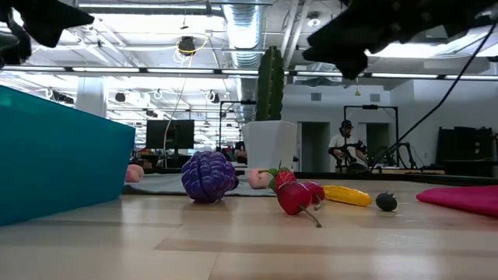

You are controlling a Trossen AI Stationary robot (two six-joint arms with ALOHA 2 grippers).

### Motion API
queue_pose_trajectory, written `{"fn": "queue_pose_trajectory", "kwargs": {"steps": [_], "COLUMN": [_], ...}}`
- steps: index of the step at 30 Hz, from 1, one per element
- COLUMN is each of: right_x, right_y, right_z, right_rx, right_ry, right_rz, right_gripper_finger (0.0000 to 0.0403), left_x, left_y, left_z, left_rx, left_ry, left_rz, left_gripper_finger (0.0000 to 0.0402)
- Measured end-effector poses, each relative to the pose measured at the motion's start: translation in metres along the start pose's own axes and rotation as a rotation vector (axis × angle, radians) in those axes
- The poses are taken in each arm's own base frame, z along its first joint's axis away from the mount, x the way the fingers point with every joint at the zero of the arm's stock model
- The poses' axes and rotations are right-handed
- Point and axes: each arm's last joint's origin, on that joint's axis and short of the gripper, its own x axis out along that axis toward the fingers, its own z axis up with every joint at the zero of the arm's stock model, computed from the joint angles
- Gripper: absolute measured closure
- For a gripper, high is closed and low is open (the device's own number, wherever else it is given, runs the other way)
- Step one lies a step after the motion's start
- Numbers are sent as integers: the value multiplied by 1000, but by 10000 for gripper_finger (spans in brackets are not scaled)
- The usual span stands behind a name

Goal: Pick and placing Produce into tupperware
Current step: Put the strawberry into the blue bin

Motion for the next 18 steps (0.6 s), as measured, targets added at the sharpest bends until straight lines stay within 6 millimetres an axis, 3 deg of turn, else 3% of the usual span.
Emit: {"fn": "queue_pose_trajectory", "kwargs": {"steps": [3,8,12,18], "right_x": [12,32,44,44], "right_y": [-2,-17,-26,-36], "right_z": [6,-5,-13,-21], "right_rx": [-12,21,75,178], "right_ry": [11,62,74,264], "right_rz": [16,-32,-30,-112], "right_gripper_finger": [237,244,245,228], "left_x": [2,10,18,30], "left_y": [7,22,38,57], "left_z": [3,0,-13,-40], "left_rx": [27,43,42,5], "left_ry": [-53,-179,-211,-194], "left_rz": [-28,-153,-139,-119], "left_gripper_finger": [171,171,171,171]}}
